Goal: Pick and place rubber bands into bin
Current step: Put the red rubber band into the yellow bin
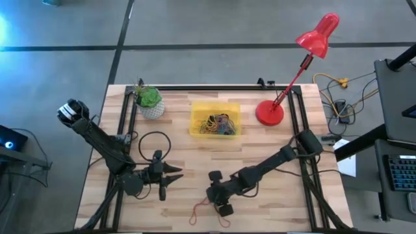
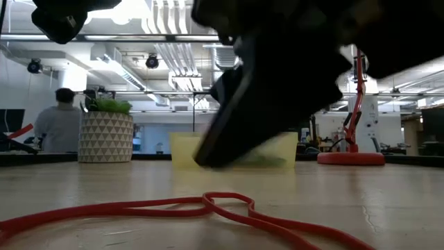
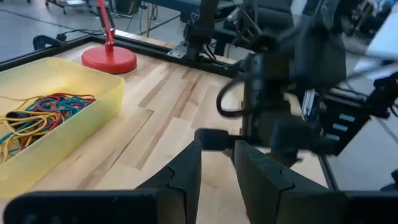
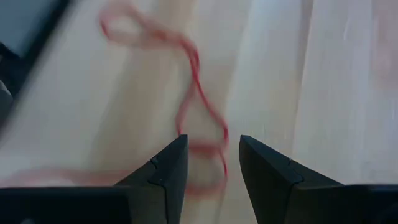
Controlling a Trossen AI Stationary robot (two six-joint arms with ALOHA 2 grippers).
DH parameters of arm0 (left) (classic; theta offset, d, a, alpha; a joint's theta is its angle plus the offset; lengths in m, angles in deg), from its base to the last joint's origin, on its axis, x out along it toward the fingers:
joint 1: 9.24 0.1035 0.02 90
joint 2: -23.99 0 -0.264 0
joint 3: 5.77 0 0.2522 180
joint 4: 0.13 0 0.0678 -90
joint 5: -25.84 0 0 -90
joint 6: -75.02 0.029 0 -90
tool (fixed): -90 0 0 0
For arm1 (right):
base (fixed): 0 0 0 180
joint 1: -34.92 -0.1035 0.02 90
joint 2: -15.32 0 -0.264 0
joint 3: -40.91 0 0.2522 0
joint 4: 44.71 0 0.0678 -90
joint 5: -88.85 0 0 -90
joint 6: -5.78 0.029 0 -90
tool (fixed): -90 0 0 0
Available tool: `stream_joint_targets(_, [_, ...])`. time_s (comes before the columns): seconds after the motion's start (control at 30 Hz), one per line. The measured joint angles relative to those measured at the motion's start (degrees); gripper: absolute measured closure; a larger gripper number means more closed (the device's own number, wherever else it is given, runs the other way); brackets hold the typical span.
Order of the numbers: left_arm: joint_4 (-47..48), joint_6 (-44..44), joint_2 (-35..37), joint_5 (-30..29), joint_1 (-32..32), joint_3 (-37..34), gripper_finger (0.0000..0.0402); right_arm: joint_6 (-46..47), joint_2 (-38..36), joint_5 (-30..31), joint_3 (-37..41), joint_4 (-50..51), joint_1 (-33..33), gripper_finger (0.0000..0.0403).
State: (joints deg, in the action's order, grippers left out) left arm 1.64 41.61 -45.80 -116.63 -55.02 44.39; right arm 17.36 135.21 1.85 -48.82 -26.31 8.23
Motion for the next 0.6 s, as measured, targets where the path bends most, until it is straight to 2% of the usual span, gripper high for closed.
stream_joint_targets(0.17, [-0.1,-0.84,-0.2,-0.11,0.19,0.0,0.032,1.68,1.98,-0.1,-1.68,5.83,-0.04,0.0277])
stream_joint_targets(0.6, [0.03,-0.76,-0.29,-0.39,0.94,-0.07,0.032,8.68,1.8,-0.09,-1.69,10.47,-0.02,0.03])
